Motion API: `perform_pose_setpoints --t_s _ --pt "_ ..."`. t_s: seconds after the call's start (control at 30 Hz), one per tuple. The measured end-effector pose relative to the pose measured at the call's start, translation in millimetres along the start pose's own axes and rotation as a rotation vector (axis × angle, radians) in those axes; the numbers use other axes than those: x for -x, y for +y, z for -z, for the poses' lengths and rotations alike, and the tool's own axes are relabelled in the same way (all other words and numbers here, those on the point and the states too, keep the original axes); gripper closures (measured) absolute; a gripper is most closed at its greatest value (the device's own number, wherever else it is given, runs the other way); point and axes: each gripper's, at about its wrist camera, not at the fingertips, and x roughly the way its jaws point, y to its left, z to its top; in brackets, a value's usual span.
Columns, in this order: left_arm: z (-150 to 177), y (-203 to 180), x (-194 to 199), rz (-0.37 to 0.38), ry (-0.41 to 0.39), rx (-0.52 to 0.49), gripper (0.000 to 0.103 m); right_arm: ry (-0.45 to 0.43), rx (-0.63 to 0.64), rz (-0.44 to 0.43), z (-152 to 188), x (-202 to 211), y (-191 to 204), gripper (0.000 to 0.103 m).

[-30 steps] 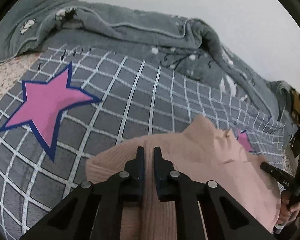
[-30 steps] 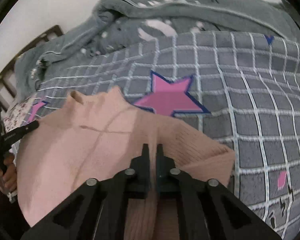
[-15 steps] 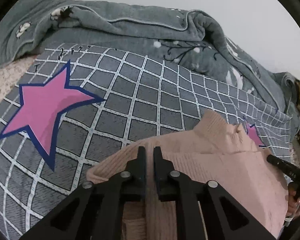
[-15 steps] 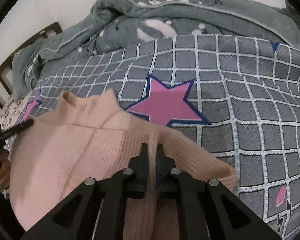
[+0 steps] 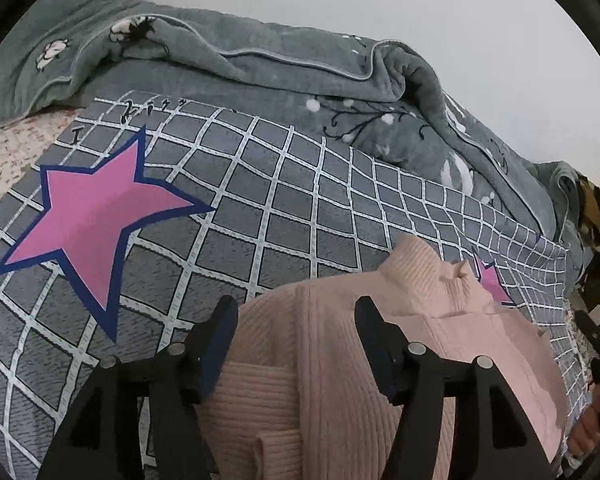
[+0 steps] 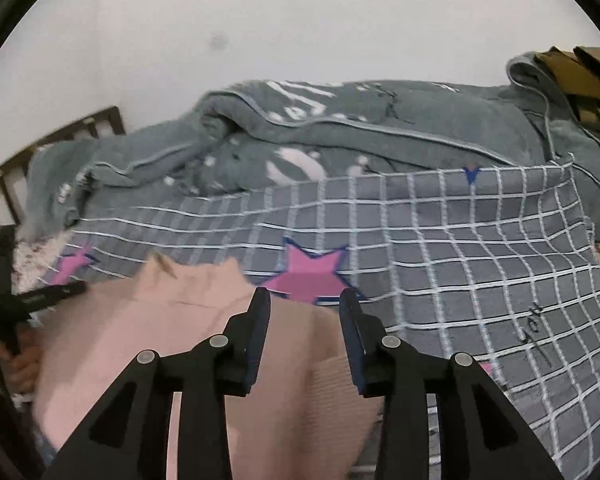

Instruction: Fold small clothes

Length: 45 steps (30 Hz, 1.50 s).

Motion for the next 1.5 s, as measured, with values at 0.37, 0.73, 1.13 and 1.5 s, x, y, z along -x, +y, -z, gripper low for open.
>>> perform_pose_setpoints --t_s 0.37,0.73,1.13,1.5 --pt "11 6 30 -0.004 -0.039 -0.044 0.040 0.071 0.107 -0.113 59 14 116 0.059" --pt "32 37 62 0.030 -0.008 -0.018 0.038 0.057 0.077 0.038 101 20 135 0.059" --pt "43 69 76 0.081 0.025 0.048 0.038 0.014 0.033 0.122 100 34 149 0.059" --pt "40 77 85 0.132 0.027 0.086 0.038 0.026 -0.050 0.094 95 30 150 0.059"
